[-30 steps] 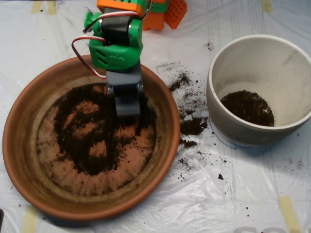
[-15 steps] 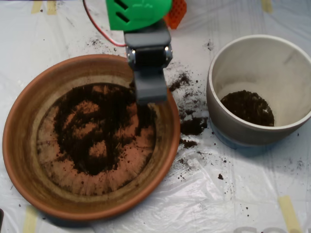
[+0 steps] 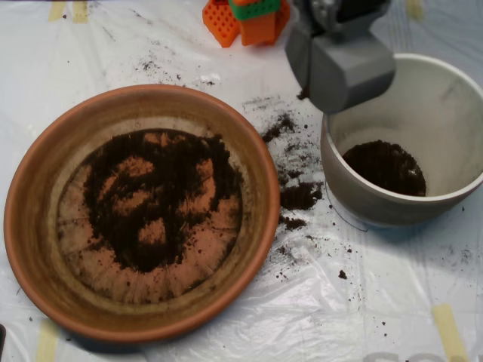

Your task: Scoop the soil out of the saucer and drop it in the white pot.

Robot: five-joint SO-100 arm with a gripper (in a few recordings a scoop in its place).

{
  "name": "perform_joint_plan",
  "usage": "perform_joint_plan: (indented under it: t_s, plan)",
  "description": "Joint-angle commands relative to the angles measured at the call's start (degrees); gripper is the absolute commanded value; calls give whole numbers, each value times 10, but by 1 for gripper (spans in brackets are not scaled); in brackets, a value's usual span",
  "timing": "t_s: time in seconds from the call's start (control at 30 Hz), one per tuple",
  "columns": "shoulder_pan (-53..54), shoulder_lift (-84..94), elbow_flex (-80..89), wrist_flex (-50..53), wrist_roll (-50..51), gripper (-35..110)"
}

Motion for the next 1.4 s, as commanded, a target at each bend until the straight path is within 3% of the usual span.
perform_joint_plan:
  t_s: [0.0,0.2,0.37,1.07,1.37]
  plan:
    - [-55,-4,-48,-1,-16,0]
    - [-112,-45,-67,5,-23,0]
    - [-134,-54,-34,7,-23,36]
    - [-117,24,71,-17,-30,40]
    - [-1,43,-16,-8,27,42]
